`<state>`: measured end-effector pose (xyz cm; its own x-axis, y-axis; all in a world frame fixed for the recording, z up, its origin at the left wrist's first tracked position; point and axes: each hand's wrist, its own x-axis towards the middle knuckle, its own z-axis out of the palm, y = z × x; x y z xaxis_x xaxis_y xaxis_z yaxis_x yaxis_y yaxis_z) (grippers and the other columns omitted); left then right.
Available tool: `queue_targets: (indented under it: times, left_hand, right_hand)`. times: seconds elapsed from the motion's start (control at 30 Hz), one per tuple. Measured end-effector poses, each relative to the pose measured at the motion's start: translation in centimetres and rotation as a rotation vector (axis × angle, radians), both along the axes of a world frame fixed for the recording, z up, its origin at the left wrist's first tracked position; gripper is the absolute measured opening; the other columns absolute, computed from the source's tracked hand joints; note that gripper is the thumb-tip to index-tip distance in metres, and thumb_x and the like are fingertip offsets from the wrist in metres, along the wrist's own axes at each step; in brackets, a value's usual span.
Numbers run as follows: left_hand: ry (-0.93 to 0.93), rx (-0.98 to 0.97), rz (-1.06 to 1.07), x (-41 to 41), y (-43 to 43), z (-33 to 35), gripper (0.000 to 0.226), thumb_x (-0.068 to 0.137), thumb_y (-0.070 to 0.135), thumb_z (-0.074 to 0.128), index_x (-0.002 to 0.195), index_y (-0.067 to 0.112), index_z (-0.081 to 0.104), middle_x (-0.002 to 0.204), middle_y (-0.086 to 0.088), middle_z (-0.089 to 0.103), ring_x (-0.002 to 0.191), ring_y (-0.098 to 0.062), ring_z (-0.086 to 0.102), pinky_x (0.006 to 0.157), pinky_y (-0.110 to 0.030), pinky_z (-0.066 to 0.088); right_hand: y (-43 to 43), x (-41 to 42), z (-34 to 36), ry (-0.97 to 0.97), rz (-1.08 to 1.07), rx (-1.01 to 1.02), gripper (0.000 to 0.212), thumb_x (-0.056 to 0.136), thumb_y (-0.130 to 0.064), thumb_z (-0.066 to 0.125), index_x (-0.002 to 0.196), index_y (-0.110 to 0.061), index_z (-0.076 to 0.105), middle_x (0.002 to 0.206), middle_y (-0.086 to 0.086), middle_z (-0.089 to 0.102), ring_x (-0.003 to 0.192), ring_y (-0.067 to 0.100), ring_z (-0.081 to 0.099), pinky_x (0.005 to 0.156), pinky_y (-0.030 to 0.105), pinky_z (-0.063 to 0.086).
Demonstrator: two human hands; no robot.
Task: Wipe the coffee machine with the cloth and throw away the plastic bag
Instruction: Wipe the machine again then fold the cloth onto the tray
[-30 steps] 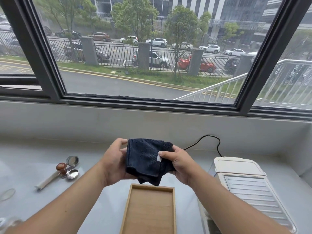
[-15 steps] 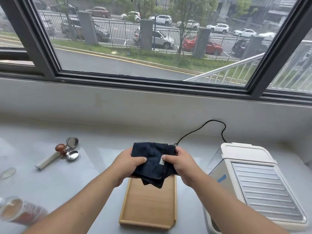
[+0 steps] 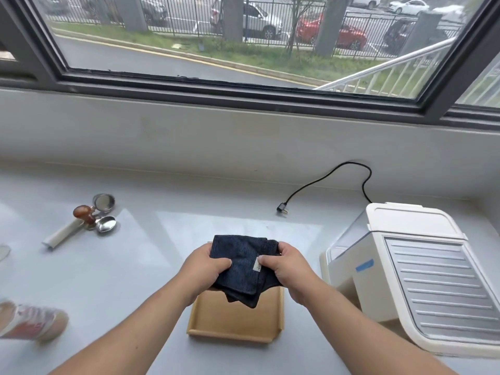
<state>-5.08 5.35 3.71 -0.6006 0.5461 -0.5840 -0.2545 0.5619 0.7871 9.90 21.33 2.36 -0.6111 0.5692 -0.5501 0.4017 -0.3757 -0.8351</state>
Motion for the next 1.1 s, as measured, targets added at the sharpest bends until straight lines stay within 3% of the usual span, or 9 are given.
queue_targets:
  times: [0.23, 0.53, 0.73, 0.9, 1.0, 1.1]
  left_hand:
    - [0.003, -0.056, 0.001, 0.5, -0.5, -3.0, 0.023, 0.09, 0.014, 0.07, 0.108, 0.028, 0.071, 0.099, 0.0, 0.08, 0.084, -0.021, 0.079, 0.061, -0.037, 0.065]
    - [0.03, -0.165, -0.006, 1.0, -0.9, -5.6, 0.027, 0.089, 0.022, 0.071, 0.115, 0.025, 0.064, 0.109, -0.003, 0.075, 0.096, -0.026, 0.075, 0.082, -0.049, 0.066]
    - [0.049, -0.205, -0.027, 1.3, -0.9, -6.8, 0.032, 0.089, 0.029, 0.073, 0.119, 0.025, 0.061, 0.111, 0.003, 0.073, 0.1, -0.019, 0.071, 0.094, -0.043, 0.06]
    - [0.06, -0.229, -0.027, 1.5, -1.0, -7.2, 0.038, 0.088, 0.031, 0.073, 0.122, 0.026, 0.059, 0.112, 0.004, 0.072, 0.102, -0.018, 0.07, 0.095, -0.041, 0.058]
    - [0.091, -0.252, -0.049, 1.5, -1.1, -7.0, 0.042, 0.087, 0.034, 0.072, 0.125, 0.03, 0.054, 0.113, 0.007, 0.07, 0.103, -0.016, 0.069, 0.097, -0.041, 0.057]
    - [0.115, -0.255, -0.069, 1.5, -1.1, -6.6, 0.047, 0.087, 0.035, 0.071, 0.13, 0.032, 0.054, 0.11, 0.01, 0.07, 0.099, -0.01, 0.069, 0.084, -0.032, 0.055]
  right_hand:
    - [-0.4, 0.4, -2.9, -0.056, 0.025, -0.007, 0.027, 0.085, -0.007, 0.074, 0.11, -0.016, 0.071, 0.1, 0.004, 0.081, 0.088, 0.023, 0.079, 0.074, 0.04, 0.065]
    - [-1.1, 0.6, -5.8, -0.125, 0.032, -0.034, 0.024, 0.085, -0.008, 0.073, 0.108, -0.015, 0.074, 0.099, 0.005, 0.082, 0.089, 0.025, 0.079, 0.08, 0.044, 0.066]
    - [-1.0, 0.9, -7.1, -0.161, 0.035, -0.025, 0.02, 0.087, -0.005, 0.071, 0.103, -0.015, 0.075, 0.097, 0.006, 0.081, 0.088, 0.025, 0.079, 0.076, 0.038, 0.065]
    - [-1.1, 1.3, -7.7, -0.204, 0.04, 0.001, 0.024, 0.083, -0.013, 0.071, 0.107, -0.018, 0.069, 0.103, 0.009, 0.079, 0.093, 0.028, 0.077, 0.088, 0.048, 0.063]
    - [-1.0, 1.5, -7.6, -0.231, 0.072, 0.039, 0.022, 0.086, -0.016, 0.069, 0.107, -0.025, 0.067, 0.101, 0.007, 0.078, 0.09, 0.025, 0.077, 0.084, 0.044, 0.064]
    - [-1.0, 1.6, -7.2, -0.257, 0.101, 0.094, 0.025, 0.087, -0.017, 0.066, 0.109, -0.03, 0.066, 0.1, 0.003, 0.078, 0.088, 0.021, 0.077, 0.083, 0.04, 0.064]
